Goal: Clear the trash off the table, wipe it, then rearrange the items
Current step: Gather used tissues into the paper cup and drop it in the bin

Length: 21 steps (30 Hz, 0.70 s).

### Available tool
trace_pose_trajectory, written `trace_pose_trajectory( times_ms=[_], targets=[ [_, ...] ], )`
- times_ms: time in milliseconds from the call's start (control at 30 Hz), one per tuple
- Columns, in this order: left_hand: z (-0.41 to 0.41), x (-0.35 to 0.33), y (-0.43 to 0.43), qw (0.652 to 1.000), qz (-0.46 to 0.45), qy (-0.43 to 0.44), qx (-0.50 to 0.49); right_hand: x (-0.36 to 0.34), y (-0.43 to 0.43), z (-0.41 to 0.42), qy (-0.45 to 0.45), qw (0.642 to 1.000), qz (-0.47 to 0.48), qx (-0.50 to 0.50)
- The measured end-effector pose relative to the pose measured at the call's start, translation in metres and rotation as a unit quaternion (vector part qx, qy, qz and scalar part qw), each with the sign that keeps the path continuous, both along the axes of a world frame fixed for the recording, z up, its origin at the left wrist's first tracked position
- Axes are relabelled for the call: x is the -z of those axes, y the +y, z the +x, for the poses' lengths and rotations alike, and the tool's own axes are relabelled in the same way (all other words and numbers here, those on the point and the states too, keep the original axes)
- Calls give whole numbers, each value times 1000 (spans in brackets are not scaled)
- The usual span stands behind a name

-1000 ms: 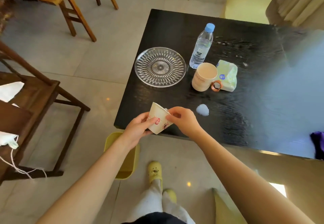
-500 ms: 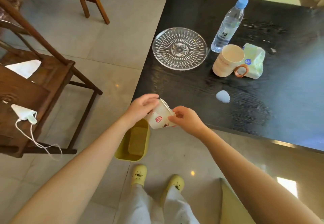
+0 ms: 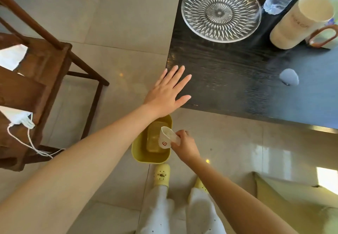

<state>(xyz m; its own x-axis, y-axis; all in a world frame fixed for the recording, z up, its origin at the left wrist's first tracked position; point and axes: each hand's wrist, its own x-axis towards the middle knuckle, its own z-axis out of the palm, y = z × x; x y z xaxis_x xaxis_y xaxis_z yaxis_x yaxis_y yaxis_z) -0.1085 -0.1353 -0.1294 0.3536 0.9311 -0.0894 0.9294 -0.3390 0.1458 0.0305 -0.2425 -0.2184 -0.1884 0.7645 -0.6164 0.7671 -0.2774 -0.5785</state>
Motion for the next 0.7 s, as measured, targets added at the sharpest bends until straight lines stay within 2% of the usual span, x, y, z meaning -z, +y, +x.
trace_pose_trajectory(
  times_ms=[367,533,700],
  targets=[
    [-1,9,1,998,58,-35,0,135,-2,-65,-68,997,-33,-16],
    [0,11,1,997,68,-38,-2,154,1,-59,-147,985,-52,-78],
    [1,12,2,997,69,-34,-5,147,13,-40,-155,978,-87,-110]
  ],
)
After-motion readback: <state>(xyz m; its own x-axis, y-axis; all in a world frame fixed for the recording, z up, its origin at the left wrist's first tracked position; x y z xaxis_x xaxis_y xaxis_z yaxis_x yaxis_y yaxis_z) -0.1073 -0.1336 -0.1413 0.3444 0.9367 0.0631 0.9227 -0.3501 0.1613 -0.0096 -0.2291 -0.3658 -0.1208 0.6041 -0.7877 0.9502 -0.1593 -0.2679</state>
